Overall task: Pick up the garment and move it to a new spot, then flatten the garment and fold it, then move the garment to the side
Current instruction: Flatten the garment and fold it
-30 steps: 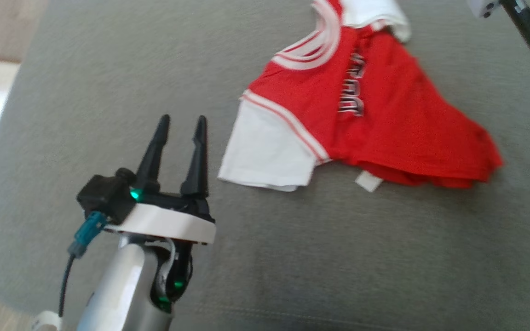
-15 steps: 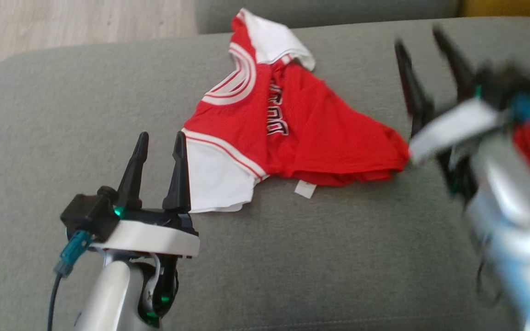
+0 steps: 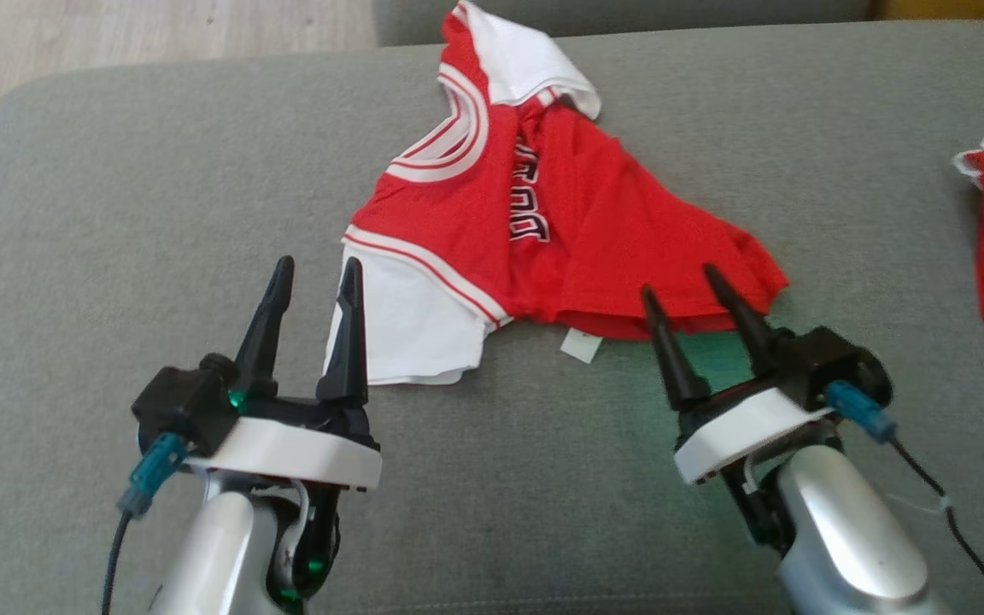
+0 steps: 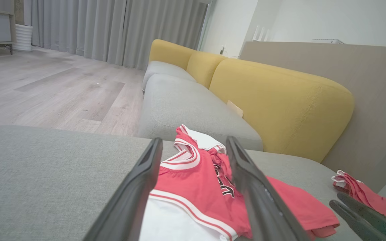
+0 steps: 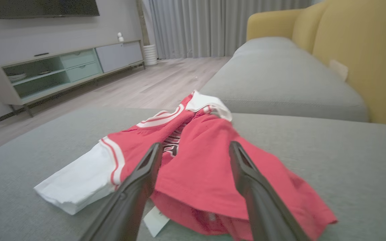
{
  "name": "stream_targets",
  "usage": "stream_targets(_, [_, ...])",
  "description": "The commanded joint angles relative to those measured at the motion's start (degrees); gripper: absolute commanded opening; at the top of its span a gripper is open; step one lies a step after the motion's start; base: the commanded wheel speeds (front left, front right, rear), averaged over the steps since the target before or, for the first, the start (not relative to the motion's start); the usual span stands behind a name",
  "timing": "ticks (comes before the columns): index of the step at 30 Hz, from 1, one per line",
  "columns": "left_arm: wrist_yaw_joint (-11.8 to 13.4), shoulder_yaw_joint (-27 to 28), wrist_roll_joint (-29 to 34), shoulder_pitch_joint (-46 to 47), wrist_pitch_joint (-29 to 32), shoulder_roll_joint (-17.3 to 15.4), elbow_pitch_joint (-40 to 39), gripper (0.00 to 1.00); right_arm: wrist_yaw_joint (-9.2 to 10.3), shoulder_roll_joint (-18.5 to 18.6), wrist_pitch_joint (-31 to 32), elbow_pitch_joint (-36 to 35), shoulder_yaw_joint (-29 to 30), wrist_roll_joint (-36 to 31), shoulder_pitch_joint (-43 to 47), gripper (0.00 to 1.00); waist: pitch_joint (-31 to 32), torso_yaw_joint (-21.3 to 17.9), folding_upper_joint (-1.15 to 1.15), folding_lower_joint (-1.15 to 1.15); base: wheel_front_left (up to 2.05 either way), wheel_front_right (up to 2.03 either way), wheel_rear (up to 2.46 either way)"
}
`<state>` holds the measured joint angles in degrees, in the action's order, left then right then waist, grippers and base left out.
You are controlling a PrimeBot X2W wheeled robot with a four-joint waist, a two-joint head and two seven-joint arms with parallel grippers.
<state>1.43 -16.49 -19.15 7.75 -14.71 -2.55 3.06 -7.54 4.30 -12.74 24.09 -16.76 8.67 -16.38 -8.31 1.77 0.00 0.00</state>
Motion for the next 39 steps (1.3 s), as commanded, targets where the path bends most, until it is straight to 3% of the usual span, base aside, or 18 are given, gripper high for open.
stream_targets(1, [-0.09,1.21,0.50,2.20,-0.29,-0.32,-1.65,1.00,0.05,-0.98,0.73,-1.74,-1.99,1.01,-0.59,1.00,-0.64,0.95,0.00,0.00,0.00,0.00,0.00])
stream_targets(6, [-0.02,0.78,0.28,2.79,-0.29,-0.32,-1.38,1.00,0.05,-1.26,2.84,0.43,-4.05,0.05,-1.10,1.00,-1.57,2.58,0.00,0.00,0.00,0.00,0.00])
stream_targets(25, [0.63,-1.33,-0.78,3.75,-0.29,-0.32,-1.18,1.00,0.05,-1.41,2.35,11.79,-1.41,-3.90,-7.73,1.00,-4.77,8.26,0.00,0.00,0.00,0.00,0.00])
stream_targets(26, [0.70,-1.41,-0.85,3.73,-0.29,-0.32,-1.15,1.00,0.05,-1.42,2.04,12.70,-1.22,-3.48,-8.12,0.93,-4.88,8.52,0.00,0.00,0.00,0.00,0.00])
stream_targets(27, [0.73,-1.44,-0.86,3.71,-0.29,-0.32,-1.14,1.00,0.05,-1.42,1.89,13.07,-1.11,-3.21,-8.29,0.36,-4.92,8.60,0.00,0.00,0.00,0.00,0.00])
stream_targets(28, [0.75,-1.45,-0.88,3.68,-0.29,-0.32,-1.13,1.00,0.05,-1.42,1.74,13.40,-1.06,-3.02,-8.46,0.00,-4.94,8.64,0.00,0.00,0.00,0.00,0.00])
stream_targets(39, [1.09,-1.26,-1.22,3.10,-0.29,-0.32,-0.94,1.00,0.05,-1.42,0.39,13.02,-0.53,-0.61,-9.34,0.00,-3.29,6.53,0.00,0.00,0.00,0.00,0.00])
